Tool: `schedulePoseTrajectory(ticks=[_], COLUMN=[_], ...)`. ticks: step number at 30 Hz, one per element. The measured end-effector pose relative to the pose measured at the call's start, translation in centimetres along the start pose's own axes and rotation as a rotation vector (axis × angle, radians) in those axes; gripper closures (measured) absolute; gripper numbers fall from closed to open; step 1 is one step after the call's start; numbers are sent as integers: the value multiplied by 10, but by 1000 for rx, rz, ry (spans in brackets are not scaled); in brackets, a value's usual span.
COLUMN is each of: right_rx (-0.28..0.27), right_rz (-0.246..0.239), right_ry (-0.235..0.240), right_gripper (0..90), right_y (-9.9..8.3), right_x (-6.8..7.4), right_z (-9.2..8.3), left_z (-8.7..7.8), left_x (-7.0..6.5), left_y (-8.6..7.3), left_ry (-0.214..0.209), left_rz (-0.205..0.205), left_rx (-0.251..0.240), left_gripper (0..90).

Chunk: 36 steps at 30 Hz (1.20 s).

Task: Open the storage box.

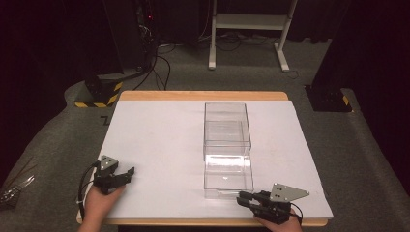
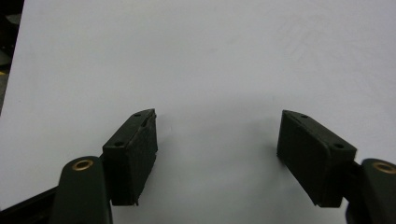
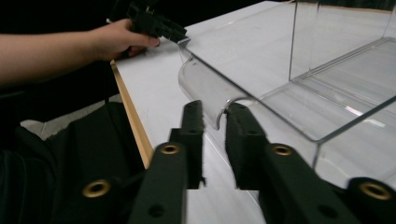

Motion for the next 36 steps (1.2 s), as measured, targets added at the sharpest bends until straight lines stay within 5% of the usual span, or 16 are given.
schedulePoseTrajectory(ticks=[7,18,27,36], right_rx=[-68,-146,-119,-49], right_rz=[-2,50,83,168], right_ry=[-21,-170,-299,-431], right_gripper=[733,701,677,666], right_y=[3,11,8,1], right_x=[0,-18,-36,-67], right_z=[-16,-34,-34,-29], left_z=[0,0,0,0], left_x=[0,0,0,1], left_y=[0,0,0,0], left_ry=[0,-1,-1,0], left_rz=[0,1,2,5], left_rx=[0,2,2,4], left_gripper=[290,289,289,289])
Point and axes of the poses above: each handheld gripper's, and its own axes: z roughly forward along the jaws, y roughly out of its top, x roughly to its left, the point moved 2 cm from there along z, roughly forward along the jaws, and after that the axes turned 14 degrees about x, right-handed, at the moved point
